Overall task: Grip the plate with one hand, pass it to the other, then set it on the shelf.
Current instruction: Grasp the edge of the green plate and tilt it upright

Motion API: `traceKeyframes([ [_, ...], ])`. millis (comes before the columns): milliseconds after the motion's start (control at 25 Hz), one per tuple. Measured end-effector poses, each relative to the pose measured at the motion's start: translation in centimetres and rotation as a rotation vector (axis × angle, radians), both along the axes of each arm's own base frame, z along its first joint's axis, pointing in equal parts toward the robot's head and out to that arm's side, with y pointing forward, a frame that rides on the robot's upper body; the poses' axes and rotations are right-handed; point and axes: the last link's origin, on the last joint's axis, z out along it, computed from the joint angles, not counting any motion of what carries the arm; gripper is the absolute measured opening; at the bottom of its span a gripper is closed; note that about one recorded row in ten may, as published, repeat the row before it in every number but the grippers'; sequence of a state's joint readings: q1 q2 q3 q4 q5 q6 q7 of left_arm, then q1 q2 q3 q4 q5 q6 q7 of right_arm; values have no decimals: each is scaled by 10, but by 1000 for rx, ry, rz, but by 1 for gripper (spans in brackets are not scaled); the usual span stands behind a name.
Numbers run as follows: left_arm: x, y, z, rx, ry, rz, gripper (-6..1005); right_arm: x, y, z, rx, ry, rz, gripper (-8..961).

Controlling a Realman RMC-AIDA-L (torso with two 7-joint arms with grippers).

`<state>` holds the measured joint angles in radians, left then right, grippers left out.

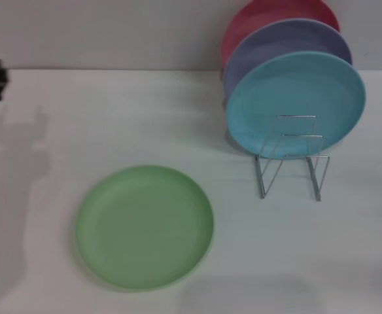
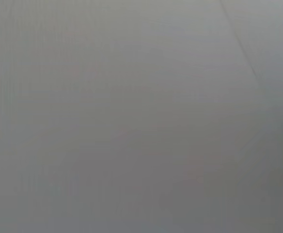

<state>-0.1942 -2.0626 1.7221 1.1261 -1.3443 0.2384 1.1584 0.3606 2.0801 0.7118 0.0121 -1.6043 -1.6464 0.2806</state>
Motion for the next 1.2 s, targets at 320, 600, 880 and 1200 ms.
traceKeyframes([
  [320,42,-5,17,-532,-242,-106,726,0,0,1,2,-2,0,656],
  [600,59,-21,28,-792,-202,199,725,0,1,3,3,-9,2,657],
  [880,66,-36,16,-895,-228,448,725,-3,6,7,8,-23,17,657],
  [1200,73,-41,-7,-905,-247,598,724,-8,19,17,8,-84,26,656],
])
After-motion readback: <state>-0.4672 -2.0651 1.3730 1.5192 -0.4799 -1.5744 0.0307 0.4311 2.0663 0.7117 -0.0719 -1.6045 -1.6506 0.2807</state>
